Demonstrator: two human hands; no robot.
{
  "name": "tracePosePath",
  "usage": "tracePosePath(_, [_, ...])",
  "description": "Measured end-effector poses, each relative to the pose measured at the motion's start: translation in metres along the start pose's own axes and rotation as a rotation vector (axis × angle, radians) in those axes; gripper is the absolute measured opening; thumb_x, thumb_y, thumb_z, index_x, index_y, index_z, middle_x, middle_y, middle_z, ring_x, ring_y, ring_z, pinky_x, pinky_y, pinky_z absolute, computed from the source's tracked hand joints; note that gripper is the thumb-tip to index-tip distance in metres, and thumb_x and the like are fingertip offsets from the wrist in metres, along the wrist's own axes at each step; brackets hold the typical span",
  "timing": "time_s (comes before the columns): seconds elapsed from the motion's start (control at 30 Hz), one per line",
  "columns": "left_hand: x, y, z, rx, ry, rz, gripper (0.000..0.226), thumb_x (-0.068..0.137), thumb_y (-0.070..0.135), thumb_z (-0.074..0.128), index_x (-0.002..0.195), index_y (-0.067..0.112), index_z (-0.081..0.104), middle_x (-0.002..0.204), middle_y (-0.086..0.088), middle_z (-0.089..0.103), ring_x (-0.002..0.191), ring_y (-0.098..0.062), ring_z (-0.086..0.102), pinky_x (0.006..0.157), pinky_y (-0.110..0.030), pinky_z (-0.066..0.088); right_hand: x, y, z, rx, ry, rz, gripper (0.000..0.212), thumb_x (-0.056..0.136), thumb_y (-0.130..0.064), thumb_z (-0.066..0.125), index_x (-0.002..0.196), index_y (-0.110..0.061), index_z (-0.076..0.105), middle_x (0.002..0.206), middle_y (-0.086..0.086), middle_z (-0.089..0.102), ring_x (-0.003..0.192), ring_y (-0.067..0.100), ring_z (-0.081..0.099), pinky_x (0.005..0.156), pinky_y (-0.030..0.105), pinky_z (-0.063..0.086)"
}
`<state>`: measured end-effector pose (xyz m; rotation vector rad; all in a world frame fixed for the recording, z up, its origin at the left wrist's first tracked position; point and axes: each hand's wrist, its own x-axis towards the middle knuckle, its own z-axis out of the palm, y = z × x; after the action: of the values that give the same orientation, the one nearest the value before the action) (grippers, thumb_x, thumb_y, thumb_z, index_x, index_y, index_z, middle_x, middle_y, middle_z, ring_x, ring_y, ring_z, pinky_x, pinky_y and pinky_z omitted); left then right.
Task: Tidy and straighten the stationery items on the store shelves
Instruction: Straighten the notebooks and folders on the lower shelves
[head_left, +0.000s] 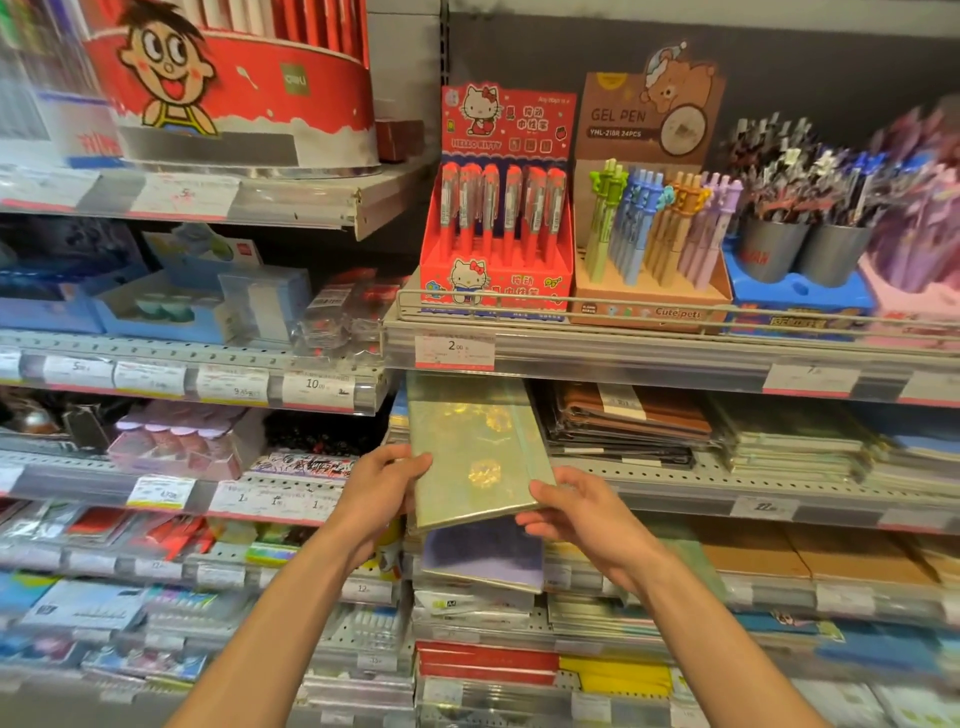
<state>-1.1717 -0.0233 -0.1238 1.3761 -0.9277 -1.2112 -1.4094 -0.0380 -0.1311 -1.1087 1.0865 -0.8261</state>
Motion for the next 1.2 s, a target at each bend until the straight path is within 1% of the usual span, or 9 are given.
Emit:
tracePosePath(0.23, [-0.034,-0.045,-0.019,0.118,-0.072,0.01,0.026,0.09,0.022,0.07,0.11,0.009,0.058,0.102,-0.025,0.07,0.084,-0.031,0.063,0.085,-0.051,0.052,-0.026,0.027,-0.019,-0.309,-0.173,0.058,0.03,0.091,-0.017,0.069,0.116,-0.004,0.06,0.105,0.02,0.069,0.103,0.028,0.07,0.089,0.033,0.057])
tracePosePath(0.3, [-0.043,-0.053,-0.019,0.12,-0.081,0.03,0.026,0.091,0.017,0.069,0.111,0.007,0.056,0.1,-0.024,0.072,0.089,-0.036,0.067,0.092,-0.057,0.05,-0.031,0.035,-0.023,-0.376,-0.187,0.05,0.036,0.089,-0.017,0.071,0.113,0.006,0.056,0.089,0.013,0.056,0.089,0.02,0.07,0.087,0.031,0.057])
tracePosePath(0.47, [-0.065,-0.057,-0.005,0.159,-0.131,0.142,0.024,0.092,0.011,0.065,0.113,0.01,0.054,0.094,-0.004,0.076,0.094,-0.025,0.072,0.084,-0.039,0.056,-0.046,0.038,-0.037,-0.441,-0.194,0.036,0.011,0.088,-0.007,0.071,0.094,-0.011,0.064,0.06,-0.008,0.036,0.06,0.007,0.043,0.079,0.033,0.05])
tracePosePath(0.57, [-0.074,-0.051,0.016,0.19,-0.155,0.199,0.021,0.093,0.008,0.063,0.111,0.01,0.053,0.074,0.007,0.07,0.073,-0.006,0.067,0.07,-0.017,0.05,-0.059,0.027,-0.05,-0.497,-0.161,-0.006,0.03,0.088,-0.007,0.071,0.114,-0.014,0.06,0.078,0.001,0.067,0.066,0.005,0.063,0.066,0.017,0.052])
tracePosePath(0.7, [-0.077,-0.043,0.056,0.19,-0.191,0.262,0.026,0.092,0.01,0.066,0.115,0.01,0.055,0.089,-0.017,0.069,0.083,-0.023,0.069,0.078,-0.032,0.053,-0.077,0.015,-0.08,-0.529,-0.01,-0.107,0.028,0.086,-0.033,0.07,0.11,-0.019,0.062,0.089,0.018,0.065,0.086,0.03,0.068,0.093,0.054,0.05])
tracePosePath(0.77, [-0.078,-0.04,0.082,0.195,-0.229,0.29,0.026,0.091,0.011,0.066,0.114,0.01,0.054,0.081,-0.019,0.061,0.075,-0.025,0.058,0.078,-0.04,0.048,-0.087,0.01,-0.101,-0.482,0.052,-0.123,0.037,0.079,-0.043,0.069,0.11,-0.025,0.06,0.109,0.026,0.066,0.102,0.041,0.065,0.095,0.059,0.049])
tracePosePath(0.9, [-0.072,-0.039,0.143,0.18,-0.318,0.336,0.024,0.092,0.009,0.065,0.111,0.006,0.051,0.066,0.007,0.03,0.065,-0.019,0.029,0.072,-0.039,0.038,-0.108,0.0,-0.157,-0.461,0.134,-0.166,0.034,0.086,-0.028,0.069,0.116,-0.03,0.053,0.113,0.015,0.07,0.105,0.029,0.068,0.096,0.047,0.053])
tracePosePath(1.07, [-0.07,-0.042,0.222,0.215,-0.411,0.37,0.023,0.093,0.008,0.064,0.11,0.005,0.049,0.062,0.01,0.031,0.056,-0.007,0.031,0.067,-0.034,0.035,-0.13,-0.001,-0.23,-0.44,0.215,-0.127,0.031,0.092,-0.008,0.066,0.116,-0.022,0.053,0.107,-0.003,0.073,0.097,0.006,0.07,0.087,0.024,0.056])
tracePosePath(1.2, [-0.072,-0.046,0.272,0.276,-0.479,0.351,0.02,0.093,0.009,0.064,0.109,0.009,0.051,0.066,0.005,0.039,0.06,-0.013,0.037,0.066,-0.034,0.038,-0.141,0.01,-0.28,-0.451,0.277,-0.056,0.031,0.09,-0.015,0.069,0.116,-0.023,0.055,0.107,0.002,0.073,0.1,0.014,0.07,0.092,0.04,0.056])
